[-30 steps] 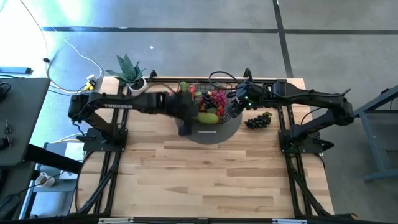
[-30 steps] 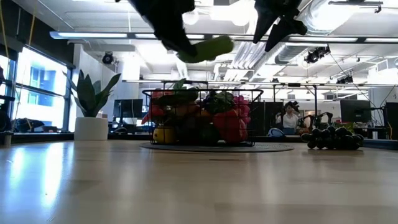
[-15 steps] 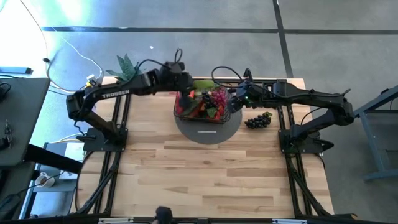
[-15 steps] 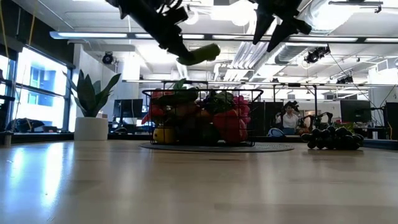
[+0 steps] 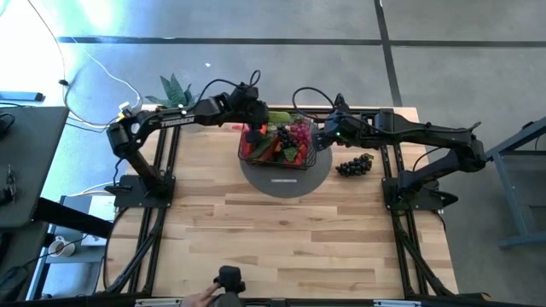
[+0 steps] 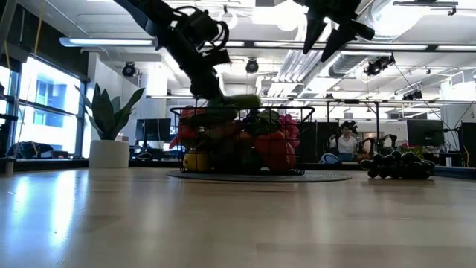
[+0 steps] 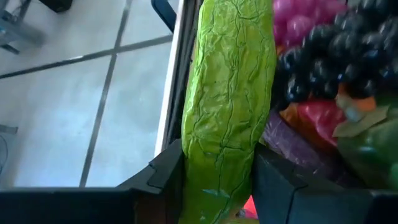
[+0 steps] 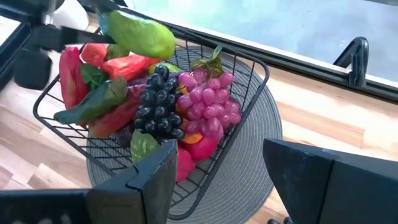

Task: Build produce basket
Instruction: Put the cucumber into the wire basket, then put the black grapes into the wire basket

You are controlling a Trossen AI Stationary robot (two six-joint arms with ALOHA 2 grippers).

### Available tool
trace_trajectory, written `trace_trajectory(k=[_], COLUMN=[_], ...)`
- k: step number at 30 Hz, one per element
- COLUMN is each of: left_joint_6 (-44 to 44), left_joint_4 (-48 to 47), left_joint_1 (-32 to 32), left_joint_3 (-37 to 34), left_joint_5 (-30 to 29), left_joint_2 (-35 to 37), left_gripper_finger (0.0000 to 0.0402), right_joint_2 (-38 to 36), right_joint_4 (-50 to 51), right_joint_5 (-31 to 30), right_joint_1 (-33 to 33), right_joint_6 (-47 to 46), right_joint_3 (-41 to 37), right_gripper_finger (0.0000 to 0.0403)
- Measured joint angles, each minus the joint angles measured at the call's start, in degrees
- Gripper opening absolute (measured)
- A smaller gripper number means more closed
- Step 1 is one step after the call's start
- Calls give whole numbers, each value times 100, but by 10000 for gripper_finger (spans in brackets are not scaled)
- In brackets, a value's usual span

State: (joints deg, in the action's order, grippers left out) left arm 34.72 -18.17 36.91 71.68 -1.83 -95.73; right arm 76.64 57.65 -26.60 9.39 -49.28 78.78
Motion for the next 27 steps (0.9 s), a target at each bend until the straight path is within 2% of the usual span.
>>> trace_trajectory(k=[8,13,21,27], left_joint_6=[363,443,386,320], left_joint_4=[100,155,129,131], left_joint_1=[-2,0,-34,-61], left_joint_3=[0,0,0,0], left_joint_5=[-311,-441,-507,-765], left_joint_2=[-224,-225,-225,-225], left_gripper_finger=[136,163,223,240], right_joint_2=[0,0,0,0], right_joint_4=[15,54,859,1260], right_joint_5=[-12,-12,78,195], right_joint_1=[0,0,-8,-17], right_joint_6=[-24,-241,-1479,-2096], right_joint_3=[0,0,0,0], right_gripper_finger=[220,220,220,220])
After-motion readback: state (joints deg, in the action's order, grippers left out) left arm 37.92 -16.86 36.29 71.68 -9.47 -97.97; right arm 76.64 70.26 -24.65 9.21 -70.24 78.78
